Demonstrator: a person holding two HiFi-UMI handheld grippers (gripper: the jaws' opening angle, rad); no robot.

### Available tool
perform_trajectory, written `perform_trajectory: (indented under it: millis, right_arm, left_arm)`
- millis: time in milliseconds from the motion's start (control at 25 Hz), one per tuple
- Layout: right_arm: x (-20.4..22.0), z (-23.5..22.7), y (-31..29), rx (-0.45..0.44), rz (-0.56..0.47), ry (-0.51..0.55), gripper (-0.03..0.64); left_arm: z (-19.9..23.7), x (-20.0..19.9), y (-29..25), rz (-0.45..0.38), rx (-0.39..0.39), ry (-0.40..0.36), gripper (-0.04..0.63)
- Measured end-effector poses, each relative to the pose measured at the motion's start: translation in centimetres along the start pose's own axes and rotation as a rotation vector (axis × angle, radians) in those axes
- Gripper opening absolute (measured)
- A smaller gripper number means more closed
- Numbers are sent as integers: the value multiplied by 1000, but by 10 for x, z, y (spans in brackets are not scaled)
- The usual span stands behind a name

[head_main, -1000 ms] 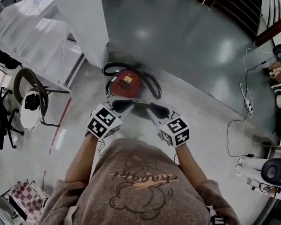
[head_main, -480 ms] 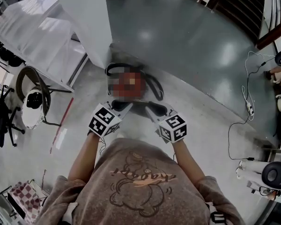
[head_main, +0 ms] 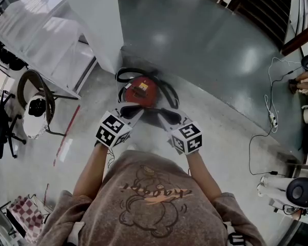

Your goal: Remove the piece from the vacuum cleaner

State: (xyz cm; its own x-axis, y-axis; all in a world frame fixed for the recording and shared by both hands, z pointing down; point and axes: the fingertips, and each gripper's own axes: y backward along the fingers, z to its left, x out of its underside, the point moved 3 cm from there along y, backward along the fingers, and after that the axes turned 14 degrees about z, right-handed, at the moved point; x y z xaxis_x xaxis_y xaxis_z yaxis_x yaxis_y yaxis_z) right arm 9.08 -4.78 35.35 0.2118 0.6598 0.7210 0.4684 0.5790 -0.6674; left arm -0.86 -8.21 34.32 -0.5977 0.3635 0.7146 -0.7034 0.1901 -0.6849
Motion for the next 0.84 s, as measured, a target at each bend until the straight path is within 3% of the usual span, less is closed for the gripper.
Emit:
perform_trajectory:
  millis: [840]
  right_arm:
    - [7,10,-1,-10,3,2,61]
  left_arm:
    - [-6,13,6,-8,-25,38,40]
